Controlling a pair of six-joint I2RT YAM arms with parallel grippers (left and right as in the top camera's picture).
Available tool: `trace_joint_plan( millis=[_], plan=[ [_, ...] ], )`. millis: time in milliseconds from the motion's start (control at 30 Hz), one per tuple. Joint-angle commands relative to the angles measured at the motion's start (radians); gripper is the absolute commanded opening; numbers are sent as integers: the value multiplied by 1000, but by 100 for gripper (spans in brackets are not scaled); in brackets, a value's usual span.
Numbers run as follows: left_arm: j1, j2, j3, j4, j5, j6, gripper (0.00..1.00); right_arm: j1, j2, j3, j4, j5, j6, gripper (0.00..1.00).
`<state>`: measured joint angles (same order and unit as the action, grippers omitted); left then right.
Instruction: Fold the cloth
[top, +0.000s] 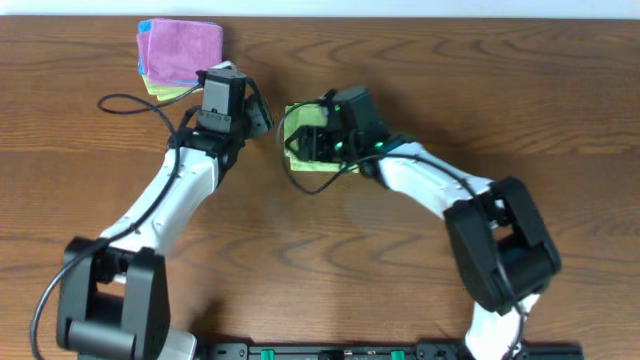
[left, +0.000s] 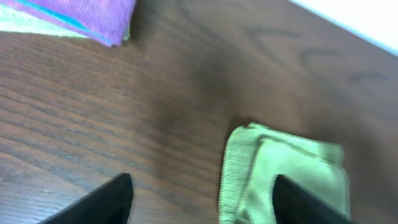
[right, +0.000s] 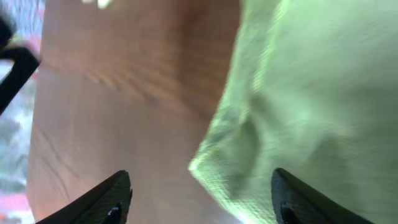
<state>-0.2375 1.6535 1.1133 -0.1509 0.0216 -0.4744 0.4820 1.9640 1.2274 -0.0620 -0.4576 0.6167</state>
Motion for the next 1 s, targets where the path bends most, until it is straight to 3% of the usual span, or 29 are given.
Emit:
trace_joint_plan(
  millis=[0, 100, 233, 533, 967],
  plan=[
    [3, -61, 18, -4, 15, -24, 82, -62, -106, 16, -20, -13, -47, 76],
    [3, -86, 18, -14, 82, -58, 97, -114, -192, 16, -112, 35, -119, 83],
    [3, -88, 17, -61, 198, -92, 95, -182, -306, 16, -291, 65, -225, 90],
    [-5, -7, 17, -120, 371, -290, 95, -367, -549, 8, -658, 66, -460, 86],
    [-79, 179, 16, -46, 455, -473, 95, -616, -931, -353, -732, 26, -502, 93]
  ],
)
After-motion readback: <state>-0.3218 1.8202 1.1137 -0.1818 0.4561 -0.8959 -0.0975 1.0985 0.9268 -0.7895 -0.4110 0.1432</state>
